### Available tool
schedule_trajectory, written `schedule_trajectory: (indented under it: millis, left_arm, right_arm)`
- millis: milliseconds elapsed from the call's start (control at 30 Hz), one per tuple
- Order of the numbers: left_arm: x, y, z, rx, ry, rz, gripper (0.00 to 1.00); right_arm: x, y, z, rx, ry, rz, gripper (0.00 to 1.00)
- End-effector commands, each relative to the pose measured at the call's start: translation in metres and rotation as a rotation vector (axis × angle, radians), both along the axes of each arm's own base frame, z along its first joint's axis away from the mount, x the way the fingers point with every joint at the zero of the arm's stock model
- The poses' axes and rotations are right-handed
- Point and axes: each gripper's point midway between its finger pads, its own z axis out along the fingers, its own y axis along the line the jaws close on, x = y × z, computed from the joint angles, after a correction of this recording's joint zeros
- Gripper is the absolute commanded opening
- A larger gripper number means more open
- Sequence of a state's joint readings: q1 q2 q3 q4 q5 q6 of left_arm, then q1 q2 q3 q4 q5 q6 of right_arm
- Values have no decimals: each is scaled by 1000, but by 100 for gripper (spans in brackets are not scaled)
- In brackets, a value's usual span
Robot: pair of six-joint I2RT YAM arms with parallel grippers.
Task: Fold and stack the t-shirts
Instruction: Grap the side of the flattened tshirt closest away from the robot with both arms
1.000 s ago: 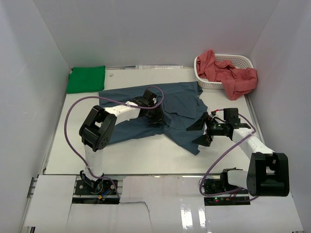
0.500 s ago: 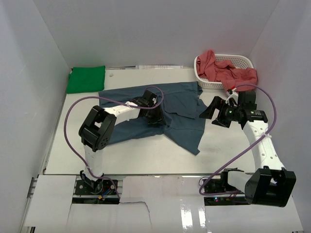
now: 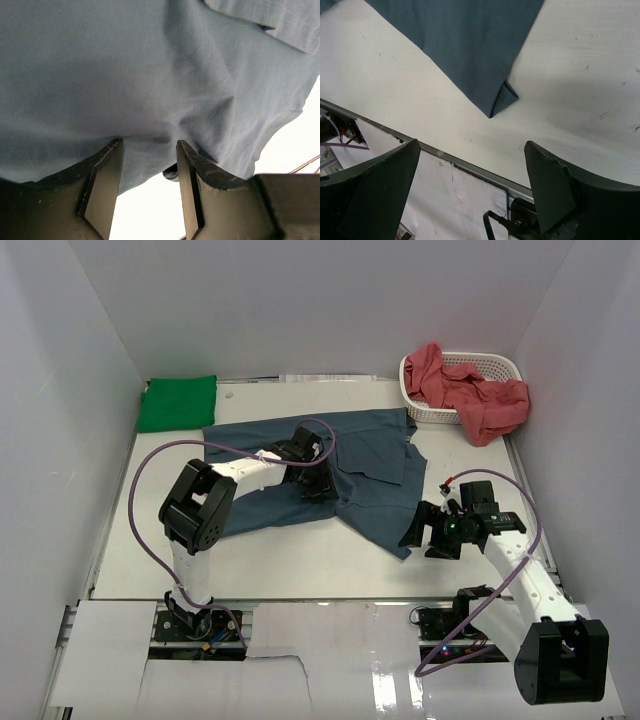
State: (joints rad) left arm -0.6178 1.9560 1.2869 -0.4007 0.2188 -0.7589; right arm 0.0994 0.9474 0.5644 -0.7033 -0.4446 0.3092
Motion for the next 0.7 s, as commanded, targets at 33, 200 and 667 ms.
schedule_trajectory:
  millis: [33,200,667]
  left_arm:
    - [-4,9,13,28,-33,-2,57]
    - [-4,9,11,31,-31,-6,57]
    - [-4,10,8,46,-31,-13,57]
  right_arm:
    - [-1,6,-5,45,-18,-38,85]
    - [-5,17,-26,126,23,-85,56]
    - [6,8,-58,74,38,-156,47]
